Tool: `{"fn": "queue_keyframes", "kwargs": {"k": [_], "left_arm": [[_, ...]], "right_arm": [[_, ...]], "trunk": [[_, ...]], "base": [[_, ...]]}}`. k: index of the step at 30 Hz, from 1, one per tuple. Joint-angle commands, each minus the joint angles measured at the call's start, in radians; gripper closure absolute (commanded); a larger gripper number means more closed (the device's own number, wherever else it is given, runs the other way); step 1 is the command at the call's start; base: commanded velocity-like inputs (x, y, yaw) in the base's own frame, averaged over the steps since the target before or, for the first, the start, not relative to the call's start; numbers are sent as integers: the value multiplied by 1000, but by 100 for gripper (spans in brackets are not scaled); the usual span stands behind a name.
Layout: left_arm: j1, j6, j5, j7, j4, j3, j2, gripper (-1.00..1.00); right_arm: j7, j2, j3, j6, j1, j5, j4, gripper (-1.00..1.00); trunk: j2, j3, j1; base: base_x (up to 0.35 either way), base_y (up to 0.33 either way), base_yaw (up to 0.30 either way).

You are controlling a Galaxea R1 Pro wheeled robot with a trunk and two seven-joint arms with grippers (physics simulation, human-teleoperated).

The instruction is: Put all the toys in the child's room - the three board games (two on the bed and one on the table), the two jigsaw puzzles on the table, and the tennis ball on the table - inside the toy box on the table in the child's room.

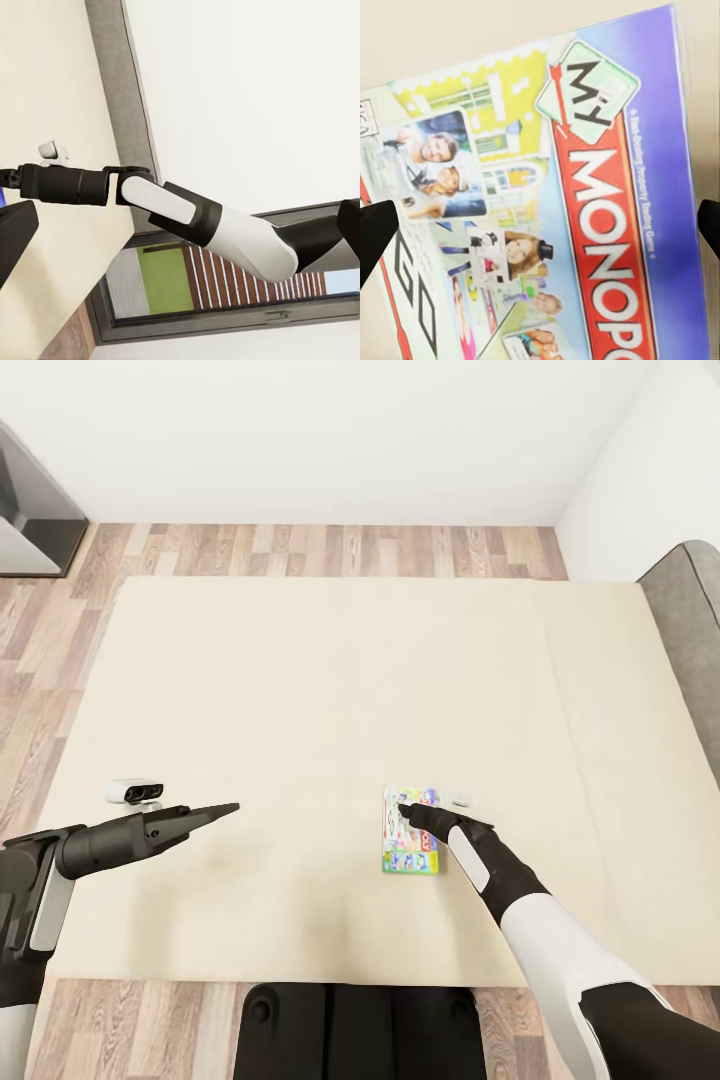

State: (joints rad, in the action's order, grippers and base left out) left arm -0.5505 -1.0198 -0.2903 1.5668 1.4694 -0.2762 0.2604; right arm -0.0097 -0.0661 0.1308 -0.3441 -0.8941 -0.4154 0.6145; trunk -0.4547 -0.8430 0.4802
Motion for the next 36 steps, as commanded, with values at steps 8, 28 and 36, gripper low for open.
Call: {"fn": "queue_keyframes", "kwargs": {"k": [8, 28, 36], "left_arm": [[0, -10, 0, 4, 0, 0, 0, -100], [0, -10, 1, 4, 0, 0, 0, -100], [0, -11, 0, 4, 0, 0, 0, -100]], "right_arm": [[-1, 0, 1, -4, 0, -3, 1, -100], [-2, 0, 28, -3, 0, -4, 1, -100], [-2, 0, 29, -3, 0, -3, 1, -100]], "trunk": [[-1, -1, 0], [-1, -1, 0], [-1, -1, 0]], "base": [[0, 22, 0], [0, 36, 0], [0, 21, 0]]}}
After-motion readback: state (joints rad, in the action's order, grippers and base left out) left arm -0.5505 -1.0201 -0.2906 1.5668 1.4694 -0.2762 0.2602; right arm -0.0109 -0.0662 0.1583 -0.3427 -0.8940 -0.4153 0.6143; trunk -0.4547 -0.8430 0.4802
